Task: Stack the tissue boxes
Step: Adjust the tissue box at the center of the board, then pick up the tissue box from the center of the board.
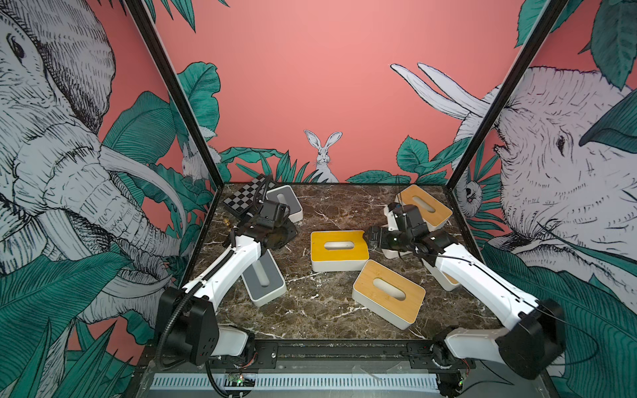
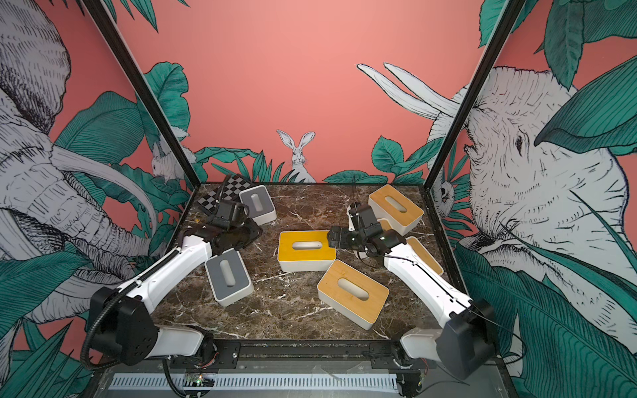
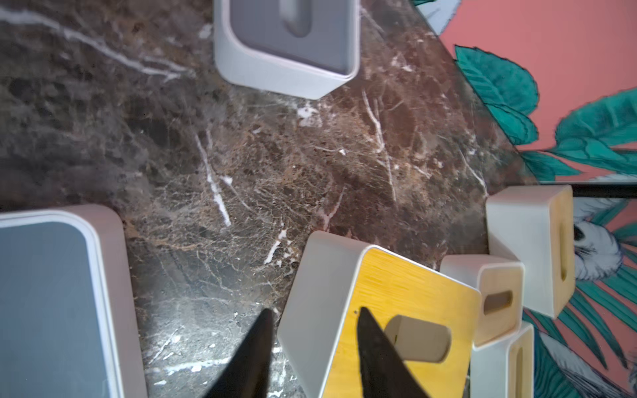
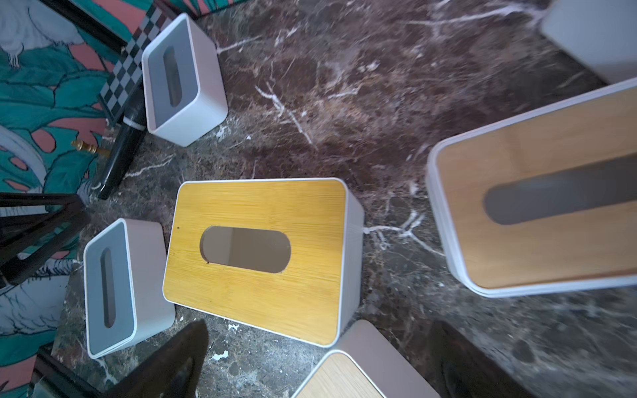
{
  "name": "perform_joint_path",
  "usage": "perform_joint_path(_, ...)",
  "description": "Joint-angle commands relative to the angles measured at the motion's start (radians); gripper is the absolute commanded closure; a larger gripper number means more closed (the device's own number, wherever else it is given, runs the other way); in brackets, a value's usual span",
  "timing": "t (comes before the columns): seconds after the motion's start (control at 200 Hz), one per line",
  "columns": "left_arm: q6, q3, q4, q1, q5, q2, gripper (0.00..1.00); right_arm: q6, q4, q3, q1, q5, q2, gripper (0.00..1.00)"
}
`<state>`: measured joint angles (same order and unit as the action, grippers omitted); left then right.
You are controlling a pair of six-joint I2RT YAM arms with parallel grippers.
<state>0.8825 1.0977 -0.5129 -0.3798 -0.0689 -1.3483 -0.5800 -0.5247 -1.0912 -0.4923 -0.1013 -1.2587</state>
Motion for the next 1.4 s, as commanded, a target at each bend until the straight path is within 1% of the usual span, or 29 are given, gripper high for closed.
perform_joint_path(0.0, -0.163, 0.049, -0.07, -0.001, -0.042, 0.068, 0.3, 0.011, -0.146, -0.032, 0.026, 0.085, 0.063, 0.01)
perform_joint_path(0.035, -0.184, 0.055, -0.081, -0.001, -0.047, 0.084, 0.22, 0.012, -0.206, -0.039, 0.031, 0.1, 0.079, 0.01)
perform_joint_path(0.07, -0.205, 0.063, -0.096, -0.001, -0.049, 0.096, 0.15, 0.008, -0.276, -0.05, 0.042, 0.119, 0.095, 0.01)
perform_joint_path(0.135, -0.245, 0.071, -0.124, -0.001, -0.052, 0.114, 0.09, -0.014, -0.388, -0.052, 0.065, 0.148, 0.133, 0.01)
perform_joint_path(0.215, -0.277, 0.057, -0.142, -0.001, -0.042, 0.132, 0.01, -0.074, -0.53, -0.034, 0.097, 0.178, 0.191, 0.01)
perform_joint_path(0.3, -0.281, 0.026, -0.122, -0.002, -0.046, 0.145, 0.0, -0.162, -0.643, 0.003, 0.11, 0.185, 0.257, 0.01)
perform_joint_path(0.375, -0.266, 0.007, -0.085, -0.002, -0.06, 0.149, 0.01, -0.232, -0.727, 0.043, 0.111, 0.141, 0.307, 0.01)
perform_joint_path(0.445, -0.252, -0.001, -0.05, -0.002, -0.075, 0.143, 0.0, -0.274, -0.779, 0.089, 0.111, 0.101, 0.366, 0.01)
perform_joint_path(0.52, -0.249, 0.006, -0.035, -0.002, -0.091, 0.121, 0.01, -0.309, -0.825, 0.123, 0.11, 0.099, 0.442, 0.01)
perform_joint_path(0.585, -0.248, 0.011, -0.027, -0.003, -0.105, 0.098, 0.0, -0.331, -0.834, 0.141, 0.112, 0.094, 0.493, 0.01)
perform_joint_path(0.625, -0.242, 0.009, -0.013, -0.004, -0.116, 0.088, 0.01, -0.345, -0.825, 0.163, 0.111, 0.069, 0.511, 0.01)
perform_joint_path(0.745, -0.235, 0.004, 0.025, -0.007, -0.158, 0.074, 0.01, -0.373, -0.761, 0.24, 0.104, -0.004, 0.503, 0.01)
perform_joint_path(0.875, -0.283, 0.014, 0.034, -0.014, -0.201, 0.095, 0.01, -0.401, -0.696, 0.272, 0.084, 0.0, 0.499, 0.02)
perform_joint_path(0.935, -0.313, 0.013, 0.049, -0.015, -0.249, 0.113, 0.01, -0.413, -0.684, 0.284, 0.075, 0.01, 0.495, 0.02)
perform_joint_path(1.045, -0.366, -0.001, 0.096, -0.017, -0.382, 0.145, 0.01, -0.423, -0.647, 0.313, 0.069, 0.019, 0.477, 0.03)
perform_joint_path(1.19, -0.44, -0.002, 0.093, -0.038, -0.461, 0.178, 0.01, -0.434, -0.616, 0.348, 0.065, 0.026, 0.445, 0.07)
perform_joint_path(1.25, -0.471, -0.002, 0.094, -0.048, -0.477, 0.195, 0.0, -0.443, -0.601, 0.367, 0.063, 0.02, 0.435, 0.1)
perform_joint_path(1.395, -0.502, -0.011, 0.091, -0.049, -0.463, 0.221, 0.01, -0.456, -0.573, 0.398, 0.06, 0.018, 0.429, 0.16)
